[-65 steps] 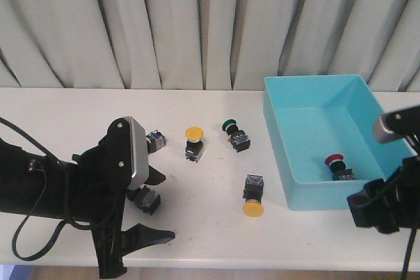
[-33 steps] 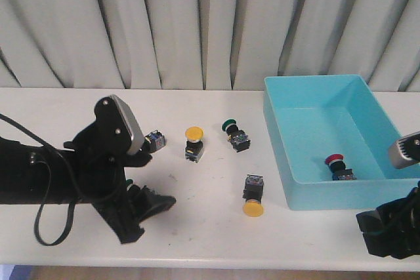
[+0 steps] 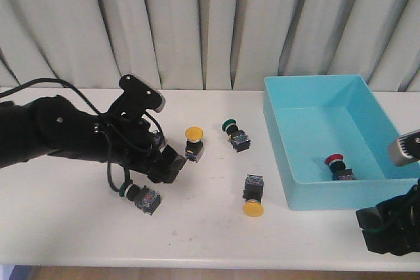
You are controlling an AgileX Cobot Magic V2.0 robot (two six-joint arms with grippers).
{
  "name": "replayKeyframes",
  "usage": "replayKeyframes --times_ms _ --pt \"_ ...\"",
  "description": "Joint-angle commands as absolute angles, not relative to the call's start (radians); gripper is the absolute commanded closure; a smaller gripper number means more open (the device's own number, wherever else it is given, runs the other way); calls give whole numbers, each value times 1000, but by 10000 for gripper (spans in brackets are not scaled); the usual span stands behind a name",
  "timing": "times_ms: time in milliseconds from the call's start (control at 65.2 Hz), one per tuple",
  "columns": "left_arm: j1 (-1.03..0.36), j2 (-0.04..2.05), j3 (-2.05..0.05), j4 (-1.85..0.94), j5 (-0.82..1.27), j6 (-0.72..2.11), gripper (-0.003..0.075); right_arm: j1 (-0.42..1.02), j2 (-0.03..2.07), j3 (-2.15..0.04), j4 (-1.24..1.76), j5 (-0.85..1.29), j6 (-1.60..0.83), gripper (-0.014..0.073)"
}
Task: Pick red and yellow buttons and place in box
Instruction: 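Reach the left gripper to the yellow-capped button near the middle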
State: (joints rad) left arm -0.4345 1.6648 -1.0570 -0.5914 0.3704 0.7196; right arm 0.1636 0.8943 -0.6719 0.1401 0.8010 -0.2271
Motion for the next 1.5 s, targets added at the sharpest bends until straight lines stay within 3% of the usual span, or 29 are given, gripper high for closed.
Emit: replayKeyframes --times_ms 0,215,690,1135,1289,1488 --pt "-438 1702 -1159 -472 368 586 145 165 885 -697 148 738 -239 172" --pt "-439 1857 -1355 -265 468 378 145 165 885 -697 148 705 -239 172" --pt "-471 2133 -1721 -131 588 145 145 165 885 -697 148 688 -239 172" --pt "-487 2298 -1949 -105 671 98 147 165 885 -697 141 690 -239 172" --pt "-487 2306 -1948 -104 659 96 199 165 885 -697 140 690 -239 172" --pt "-487 2308 -1947 -99 652 96 344 165 885 -697 140 690 -239 172"
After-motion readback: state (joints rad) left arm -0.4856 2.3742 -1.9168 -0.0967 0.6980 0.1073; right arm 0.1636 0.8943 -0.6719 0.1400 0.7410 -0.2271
